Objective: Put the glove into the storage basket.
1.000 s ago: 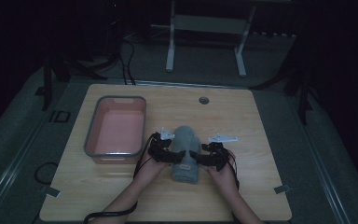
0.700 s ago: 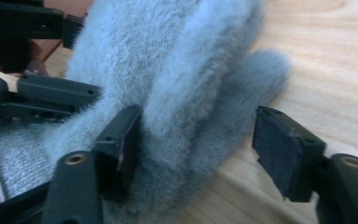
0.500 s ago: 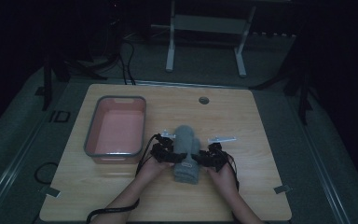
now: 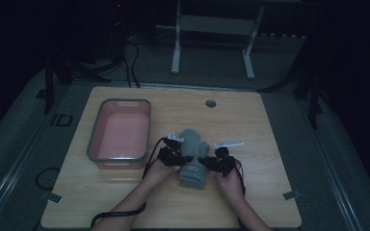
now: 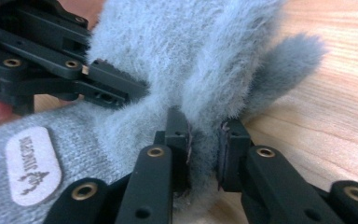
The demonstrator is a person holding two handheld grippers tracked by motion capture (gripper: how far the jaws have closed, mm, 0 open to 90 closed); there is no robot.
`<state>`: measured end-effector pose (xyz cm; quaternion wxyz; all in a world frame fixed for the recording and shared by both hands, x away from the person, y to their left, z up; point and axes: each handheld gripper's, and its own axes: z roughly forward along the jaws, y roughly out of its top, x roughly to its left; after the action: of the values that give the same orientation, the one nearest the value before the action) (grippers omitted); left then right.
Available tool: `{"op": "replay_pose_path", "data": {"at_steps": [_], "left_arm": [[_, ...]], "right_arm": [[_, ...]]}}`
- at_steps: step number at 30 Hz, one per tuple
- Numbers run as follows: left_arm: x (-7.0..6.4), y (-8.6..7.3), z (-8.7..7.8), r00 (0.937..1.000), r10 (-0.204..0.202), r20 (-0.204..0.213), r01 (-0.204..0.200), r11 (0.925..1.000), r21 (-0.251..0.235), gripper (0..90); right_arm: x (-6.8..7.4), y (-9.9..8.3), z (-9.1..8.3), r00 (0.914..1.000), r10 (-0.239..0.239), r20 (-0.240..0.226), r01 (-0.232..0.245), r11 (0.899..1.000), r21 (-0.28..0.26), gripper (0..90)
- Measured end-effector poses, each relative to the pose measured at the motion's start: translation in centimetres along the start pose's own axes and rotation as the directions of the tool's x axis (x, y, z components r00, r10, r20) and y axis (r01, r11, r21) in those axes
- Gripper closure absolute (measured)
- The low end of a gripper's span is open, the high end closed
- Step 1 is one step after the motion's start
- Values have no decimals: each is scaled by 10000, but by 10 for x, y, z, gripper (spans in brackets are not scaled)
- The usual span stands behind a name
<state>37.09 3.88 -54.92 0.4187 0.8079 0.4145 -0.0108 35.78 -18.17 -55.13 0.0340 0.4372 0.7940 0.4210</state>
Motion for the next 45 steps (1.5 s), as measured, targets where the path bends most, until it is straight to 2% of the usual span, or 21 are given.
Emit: {"op": "replay_pose_path", "data": {"at_steps": [5,10,12,13,16,22,28,36,45], "left_arm": [[-5,6,-10,9997,240,104,-238,9995,-187,768],[-12,18,-27,9990,385,211,-370,9971,-670,770],[-14,21,-32,9986,499,187,-484,9959,-768,770],[-18,28,-40,9978,652,148,-636,9940,-884,770],[-22,40,-52,9961,878,50,-869,9912,-997,771],[-23,57,-74,9916,1288,-136,-1295,9848,-1155,771],[-19,66,-91,9901,1370,-294,-1396,9828,-1207,770],[-8,77,-126,9894,1301,-639,-1373,9825,-1257,770],[15,79,-169,9878,1109,-1097,-1263,9813,-1455,770]], "right_arm": [[5,4,-9,9999,25,-115,-27,9997,-226,807],[11,15,-24,9995,46,-308,-68,9974,-719,812],[15,22,-33,9993,-26,-379,-10,9955,-948,813],[17,25,-36,9992,-44,-397,2,9944,-1059,813],[23,36,-46,9990,-210,-387,157,9912,-1313,814],[32,58,-55,9978,-427,-508,336,9850,-1693,815],[44,78,-56,9960,-660,-609,535,9808,-1873,816],[63,105,-49,9920,-811,-965,611,9789,-1948,817],[93,138,-31,9858,-1154,-1216,883,9740,-2088,817]]}}
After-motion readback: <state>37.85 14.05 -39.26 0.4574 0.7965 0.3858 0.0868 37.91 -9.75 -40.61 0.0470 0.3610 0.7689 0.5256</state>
